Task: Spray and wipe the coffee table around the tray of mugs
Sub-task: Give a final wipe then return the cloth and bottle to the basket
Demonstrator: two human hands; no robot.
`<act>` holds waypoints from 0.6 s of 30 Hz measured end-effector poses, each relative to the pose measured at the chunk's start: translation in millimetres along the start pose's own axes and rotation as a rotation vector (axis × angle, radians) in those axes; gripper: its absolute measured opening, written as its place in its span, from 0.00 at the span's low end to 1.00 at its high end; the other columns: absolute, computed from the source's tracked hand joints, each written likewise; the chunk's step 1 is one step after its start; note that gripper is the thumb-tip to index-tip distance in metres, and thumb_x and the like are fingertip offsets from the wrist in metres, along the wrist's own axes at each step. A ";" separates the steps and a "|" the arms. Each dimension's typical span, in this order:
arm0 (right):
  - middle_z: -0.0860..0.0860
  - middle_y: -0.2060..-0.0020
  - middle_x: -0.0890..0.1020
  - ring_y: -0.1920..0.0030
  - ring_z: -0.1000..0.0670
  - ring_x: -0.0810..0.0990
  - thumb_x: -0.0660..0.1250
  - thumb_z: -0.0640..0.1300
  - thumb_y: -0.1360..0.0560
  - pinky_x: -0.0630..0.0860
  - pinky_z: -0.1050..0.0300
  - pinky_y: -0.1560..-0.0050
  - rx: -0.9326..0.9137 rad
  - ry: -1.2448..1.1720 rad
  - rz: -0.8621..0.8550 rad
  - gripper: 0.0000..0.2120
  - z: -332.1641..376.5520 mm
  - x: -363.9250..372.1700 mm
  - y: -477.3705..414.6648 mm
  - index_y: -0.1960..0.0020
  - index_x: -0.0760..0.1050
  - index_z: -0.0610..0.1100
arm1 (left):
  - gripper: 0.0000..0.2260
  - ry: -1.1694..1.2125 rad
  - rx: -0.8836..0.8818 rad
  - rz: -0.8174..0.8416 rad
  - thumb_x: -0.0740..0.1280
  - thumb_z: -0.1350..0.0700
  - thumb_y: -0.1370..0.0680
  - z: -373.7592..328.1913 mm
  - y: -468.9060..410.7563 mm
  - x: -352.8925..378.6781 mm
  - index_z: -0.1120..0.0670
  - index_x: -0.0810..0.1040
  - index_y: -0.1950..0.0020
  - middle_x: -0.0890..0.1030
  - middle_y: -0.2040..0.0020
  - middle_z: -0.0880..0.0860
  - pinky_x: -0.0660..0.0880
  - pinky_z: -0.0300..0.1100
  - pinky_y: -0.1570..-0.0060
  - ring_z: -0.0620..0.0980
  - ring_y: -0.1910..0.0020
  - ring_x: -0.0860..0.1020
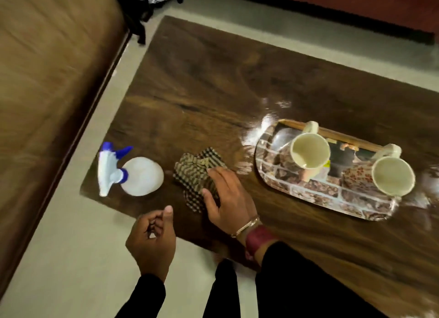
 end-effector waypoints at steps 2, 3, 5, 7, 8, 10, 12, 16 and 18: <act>0.39 0.30 0.77 0.28 0.40 0.74 0.70 0.47 0.21 0.68 0.45 0.23 -0.044 0.050 0.108 0.26 16.1 23.6 -10.5 0.27 0.74 0.36 | 0.12 0.026 -0.084 -0.108 0.75 0.48 0.25 18.7 -6.2 -16.7 0.53 0.75 0.58 0.75 0.68 0.54 0.72 0.41 0.64 0.51 0.69 0.71; 0.39 0.27 0.74 0.25 0.40 0.71 0.68 0.50 0.21 0.65 0.42 0.22 -0.059 0.094 0.180 0.29 24.4 35.3 -14.7 0.24 0.71 0.37 | 0.15 0.041 -0.109 -0.155 0.76 0.47 0.27 26.9 -10.3 -25.9 0.54 0.72 0.57 0.73 0.67 0.55 0.72 0.47 0.66 0.54 0.70 0.70; 0.44 0.19 0.65 0.19 0.42 0.61 0.62 0.58 0.20 0.57 0.36 0.19 -0.071 0.228 0.334 0.35 33.8 54.7 -21.8 0.19 0.63 0.42 | 0.20 0.085 -0.086 -0.208 0.78 0.46 0.30 39.5 -21.8 -41.0 0.51 0.67 0.54 0.70 0.63 0.55 0.70 0.53 0.66 0.58 0.69 0.68; 0.47 0.16 0.57 0.16 0.44 0.52 0.56 0.65 0.20 0.50 0.32 0.19 -0.066 0.342 0.444 0.38 32.5 68.0 -24.7 0.16 0.56 0.45 | 0.24 0.177 -0.036 -0.204 0.80 0.46 0.33 43.6 -36.1 -51.1 0.45 0.65 0.50 0.70 0.58 0.55 0.70 0.54 0.63 0.59 0.66 0.68; 0.48 0.15 0.55 0.16 0.44 0.50 0.55 0.66 0.20 0.48 0.31 0.20 -0.060 0.366 0.453 0.39 29.8 70.7 -24.4 0.16 0.55 0.46 | 0.27 0.220 -0.010 -0.183 0.80 0.46 0.34 43.0 -43.6 -52.9 0.44 0.65 0.47 0.71 0.55 0.58 0.70 0.53 0.62 0.59 0.64 0.69; 0.47 0.16 0.57 0.16 0.44 0.52 0.53 0.67 0.19 0.48 0.33 0.19 -0.020 0.337 0.407 0.39 28.7 74.6 -23.5 0.16 0.57 0.44 | 0.30 0.269 0.022 -0.141 0.81 0.47 0.35 43.2 -59.9 -56.1 0.47 0.66 0.42 0.71 0.50 0.62 0.70 0.51 0.58 0.60 0.59 0.70; 0.43 0.20 0.65 0.20 0.41 0.62 0.55 0.62 0.17 0.58 0.37 0.21 0.101 0.272 0.243 0.34 29.6 71.8 -27.9 0.20 0.63 0.41 | 0.33 0.292 0.042 -0.108 0.81 0.48 0.36 44.4 -75.5 -54.7 0.54 0.66 0.40 0.71 0.47 0.63 0.70 0.52 0.57 0.61 0.57 0.70; 0.37 0.38 0.76 0.39 0.36 0.73 0.66 0.46 0.21 0.70 0.42 0.39 0.385 0.343 0.049 0.21 21.8 63.6 -57.3 0.32 0.74 0.37 | 0.35 0.301 0.074 -0.086 0.81 0.47 0.36 48.3 -95.7 -51.0 0.56 0.66 0.38 0.72 0.47 0.64 0.71 0.56 0.57 0.61 0.56 0.71; 0.39 0.42 0.76 0.42 0.37 0.74 0.67 0.45 0.22 0.72 0.42 0.42 0.416 0.381 0.152 0.16 15.7 61.7 -71.4 0.37 0.75 0.38 | 0.35 0.287 0.068 -0.083 0.82 0.47 0.37 48.3 -98.8 -48.7 0.55 0.67 0.38 0.72 0.46 0.65 0.72 0.56 0.57 0.60 0.56 0.71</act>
Point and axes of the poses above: each hand's wrist, its own y-axis away from the middle knuckle, its own x-axis out of the palm, z = x × y, the point moved 2 cm from there along -y, towards the middle knuckle
